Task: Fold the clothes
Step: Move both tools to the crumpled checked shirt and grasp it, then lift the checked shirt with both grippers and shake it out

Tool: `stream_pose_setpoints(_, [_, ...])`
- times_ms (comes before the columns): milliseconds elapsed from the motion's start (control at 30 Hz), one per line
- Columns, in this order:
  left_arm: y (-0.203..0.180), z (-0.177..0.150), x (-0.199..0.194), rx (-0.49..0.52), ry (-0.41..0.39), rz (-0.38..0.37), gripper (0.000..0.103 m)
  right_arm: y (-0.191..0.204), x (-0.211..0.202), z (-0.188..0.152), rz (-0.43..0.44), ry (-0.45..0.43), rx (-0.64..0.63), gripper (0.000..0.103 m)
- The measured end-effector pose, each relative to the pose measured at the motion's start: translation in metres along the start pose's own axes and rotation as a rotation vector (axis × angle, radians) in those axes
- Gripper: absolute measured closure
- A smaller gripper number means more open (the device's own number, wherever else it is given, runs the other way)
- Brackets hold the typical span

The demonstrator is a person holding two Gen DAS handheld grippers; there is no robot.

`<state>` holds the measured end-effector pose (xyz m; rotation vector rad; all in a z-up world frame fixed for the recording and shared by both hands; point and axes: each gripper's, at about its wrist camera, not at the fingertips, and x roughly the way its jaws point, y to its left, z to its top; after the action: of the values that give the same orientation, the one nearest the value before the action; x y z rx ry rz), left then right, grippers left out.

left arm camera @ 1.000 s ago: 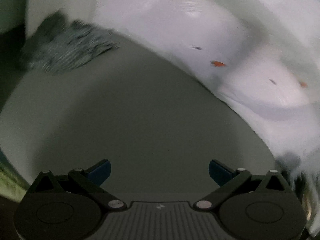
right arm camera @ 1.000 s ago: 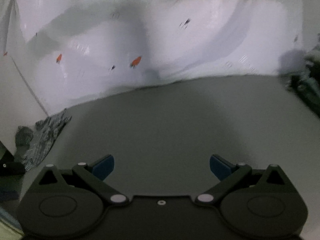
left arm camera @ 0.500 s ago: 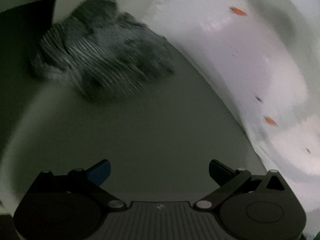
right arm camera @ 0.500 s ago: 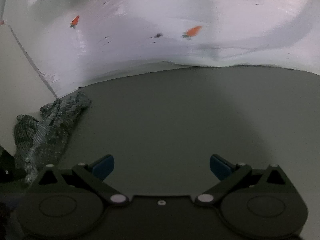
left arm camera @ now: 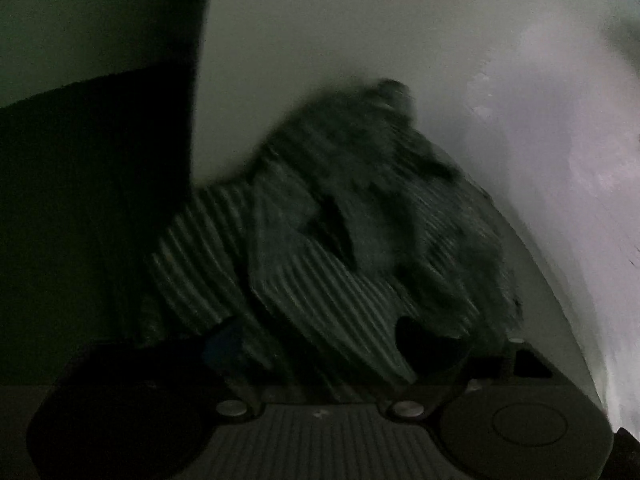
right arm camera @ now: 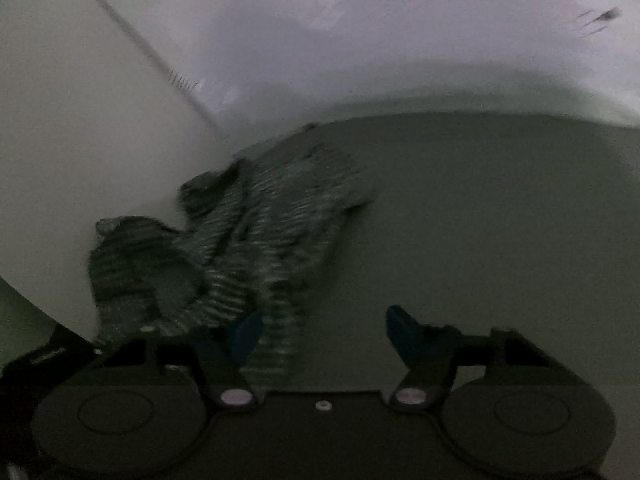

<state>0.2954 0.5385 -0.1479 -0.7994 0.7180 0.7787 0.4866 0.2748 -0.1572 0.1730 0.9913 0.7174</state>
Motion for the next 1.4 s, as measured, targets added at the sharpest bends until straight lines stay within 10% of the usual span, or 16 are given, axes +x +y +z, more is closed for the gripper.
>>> stream_pose_setpoints(133, [0.007, 0.013, 0.028, -0.024, -0.018, 0.071, 0.042, 0.017, 0.051, 0.009, 0.065, 0.057, -0.028, 0.036])
stream_pose_setpoints(267, [0.002, 0.014, 0.046, 0.018, -0.018, 0.134, 0.062, 0.022, 0.077, 0.008, 0.048, 0.097, -0.065, 0.098])
stream_pose_setpoints(400, [-0.015, 0.006, 0.039, 0.105, -0.008, 0.157, 0.093, 0.008, 0.057, -0.002, 0.032, 0.008, -0.030, 0.099])
stream_pose_setpoints(633, [-0.055, -0.039, -0.003, 0.167, 0.076, -0.004, 0.097, -0.043, -0.050, -0.023, -0.085, -0.153, -0.043, 0.100])
stream_pose_setpoints(1000, [-0.161, -0.239, -0.087, 0.395, 0.401, -0.358, 0.091, -0.214, -0.272, -0.133, -0.544, -0.237, 0.097, 0.098])
stream_pose_setpoints(1167, [-0.194, -0.288, -0.123, 0.567, 0.335, -0.378, 0.086, -0.263, -0.333, -0.165, -0.699, -0.251, 0.189, 0.090])
stream_pose_setpoints(1400, [-0.184, -0.272, -0.121, 0.411, 0.262, -0.354, 0.065, -0.246, -0.349, -0.133, -0.609, -0.347, 0.057, 0.062])
